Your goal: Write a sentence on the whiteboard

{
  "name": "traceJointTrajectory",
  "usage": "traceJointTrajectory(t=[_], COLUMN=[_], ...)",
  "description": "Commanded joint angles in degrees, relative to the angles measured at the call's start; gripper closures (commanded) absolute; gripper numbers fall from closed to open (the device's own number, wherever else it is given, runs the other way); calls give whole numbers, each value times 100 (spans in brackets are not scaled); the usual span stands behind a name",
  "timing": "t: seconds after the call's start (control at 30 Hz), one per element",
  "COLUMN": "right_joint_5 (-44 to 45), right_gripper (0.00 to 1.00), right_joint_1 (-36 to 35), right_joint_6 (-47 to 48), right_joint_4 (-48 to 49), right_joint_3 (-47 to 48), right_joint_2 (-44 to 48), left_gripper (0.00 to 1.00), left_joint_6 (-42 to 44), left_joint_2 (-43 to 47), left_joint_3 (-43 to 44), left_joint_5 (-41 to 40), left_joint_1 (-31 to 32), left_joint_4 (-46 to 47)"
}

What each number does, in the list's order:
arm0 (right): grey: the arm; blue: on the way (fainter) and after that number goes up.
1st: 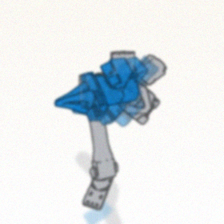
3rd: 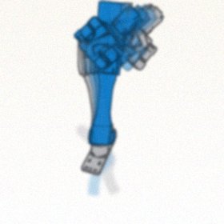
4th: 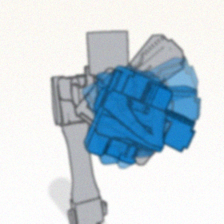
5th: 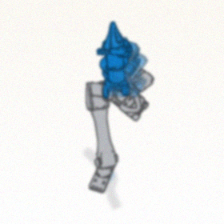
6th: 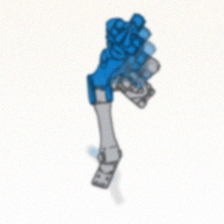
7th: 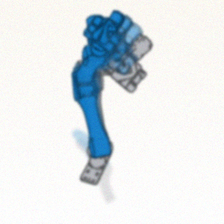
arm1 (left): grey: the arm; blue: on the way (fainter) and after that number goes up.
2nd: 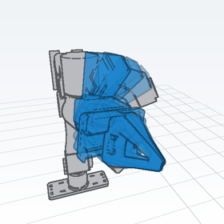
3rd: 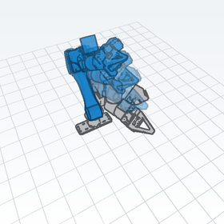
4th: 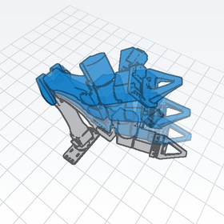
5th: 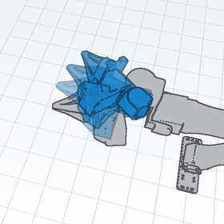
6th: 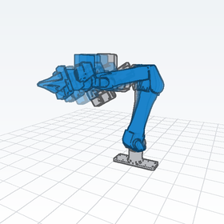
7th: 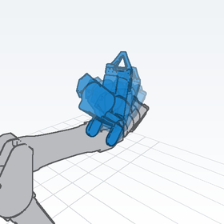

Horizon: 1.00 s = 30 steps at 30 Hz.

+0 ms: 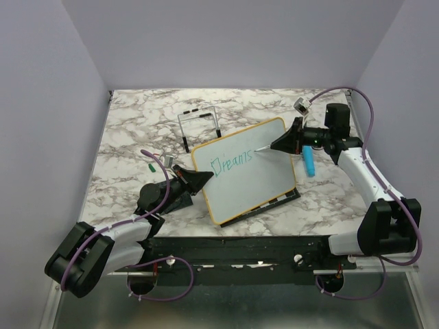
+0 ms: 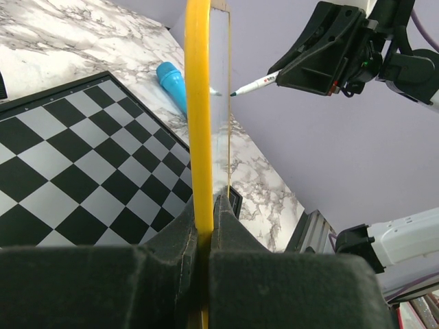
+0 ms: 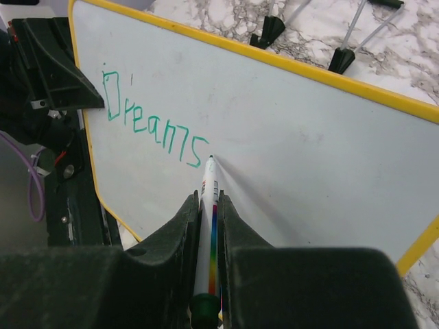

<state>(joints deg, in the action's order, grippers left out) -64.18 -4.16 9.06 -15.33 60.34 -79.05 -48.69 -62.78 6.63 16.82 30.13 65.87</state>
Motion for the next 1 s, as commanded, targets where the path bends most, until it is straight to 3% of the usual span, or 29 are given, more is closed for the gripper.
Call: traceJointTrajectory(t=[0.0,0.97], right_joint_5=[231,468], right_gripper=[100,99], right_joint_1=[3,65], right_joint_6=[-115,104], right_joint_4=[241,-127], right_joint_3=[145,14], right_joint_2=[-6,56], left_gripper=[100,100], left_joint_6=[650,667], left_joint_2=[-23,12], left_joint_3=[-4,-39], left_joint_5=[129,137], left_joint_1=[28,28], left_joint_4=[-461,-417])
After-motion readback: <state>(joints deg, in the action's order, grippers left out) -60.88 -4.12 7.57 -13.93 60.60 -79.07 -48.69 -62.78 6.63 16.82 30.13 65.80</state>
